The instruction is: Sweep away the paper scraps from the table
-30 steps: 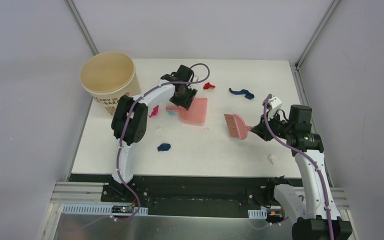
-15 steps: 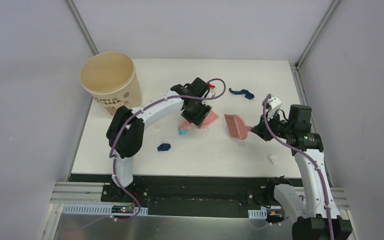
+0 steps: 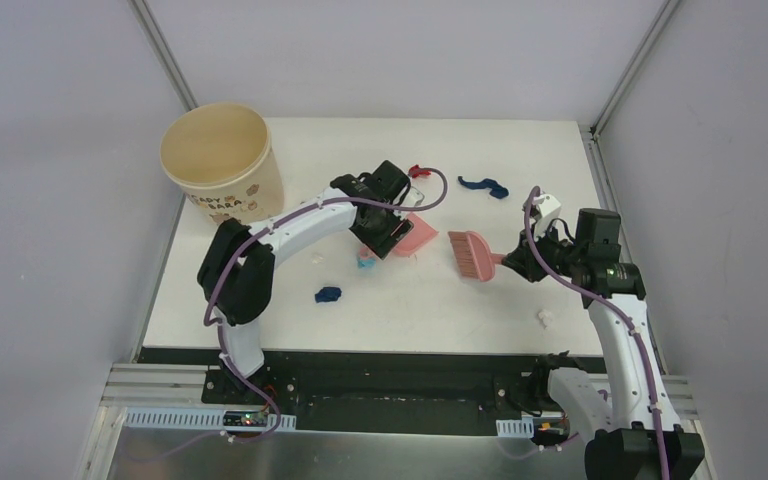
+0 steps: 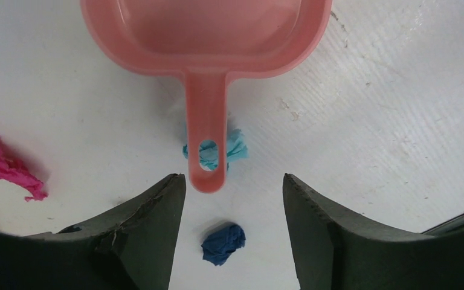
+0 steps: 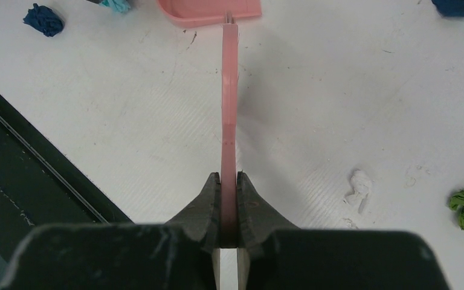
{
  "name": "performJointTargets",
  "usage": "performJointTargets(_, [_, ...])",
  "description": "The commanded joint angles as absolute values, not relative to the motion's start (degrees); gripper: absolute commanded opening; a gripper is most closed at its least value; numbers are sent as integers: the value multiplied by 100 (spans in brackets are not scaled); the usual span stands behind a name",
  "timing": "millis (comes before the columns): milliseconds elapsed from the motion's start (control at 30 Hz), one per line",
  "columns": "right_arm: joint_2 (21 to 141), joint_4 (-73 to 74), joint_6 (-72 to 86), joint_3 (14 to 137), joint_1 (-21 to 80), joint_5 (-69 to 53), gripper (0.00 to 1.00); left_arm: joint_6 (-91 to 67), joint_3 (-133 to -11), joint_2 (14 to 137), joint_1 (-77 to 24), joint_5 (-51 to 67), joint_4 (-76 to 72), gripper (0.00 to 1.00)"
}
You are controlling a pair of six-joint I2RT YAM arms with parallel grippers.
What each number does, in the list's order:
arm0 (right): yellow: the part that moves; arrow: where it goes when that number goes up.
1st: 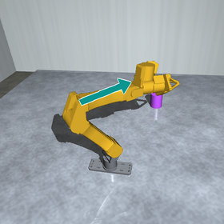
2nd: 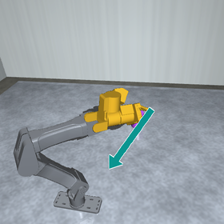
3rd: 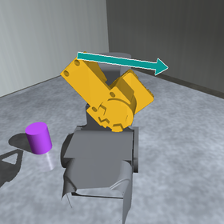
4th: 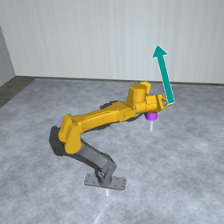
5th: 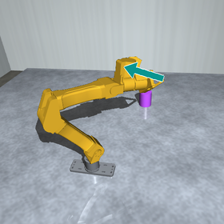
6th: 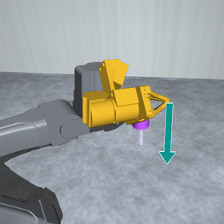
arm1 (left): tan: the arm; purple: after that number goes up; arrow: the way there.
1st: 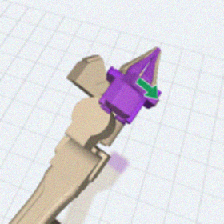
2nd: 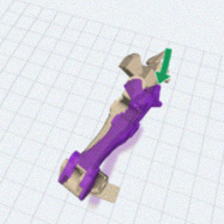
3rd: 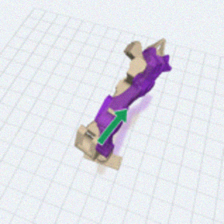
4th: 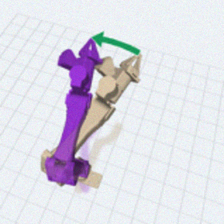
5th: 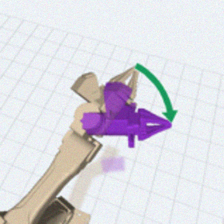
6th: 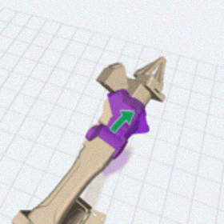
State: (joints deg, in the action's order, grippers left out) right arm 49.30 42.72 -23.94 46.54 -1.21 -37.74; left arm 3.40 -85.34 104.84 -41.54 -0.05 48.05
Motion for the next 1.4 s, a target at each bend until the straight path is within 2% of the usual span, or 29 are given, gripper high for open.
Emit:
performJointTargets(0, [4900, 4201, -2487, 4699, -150, -3852, 0, 1066, -8538, 10704, -4070, -93, 4621, 60])
performJointTargets(767, [4904, 4255, -2557, 4667, -150, -3836, 0, 1138, -8345, 11108, -3955, 331, 4412, 43])
performJointTargets(1000, [4922, 4254, -2564, 4661, -162, -3815, 0, 1095, -8317, 11061, -3955, 255, 4417, 34])
performJointTargets(1367, [5060, 4087, -2335, 4745, -203, -3371, 0, 725, -8301, 10138, -4139, 237, 4346, 18])
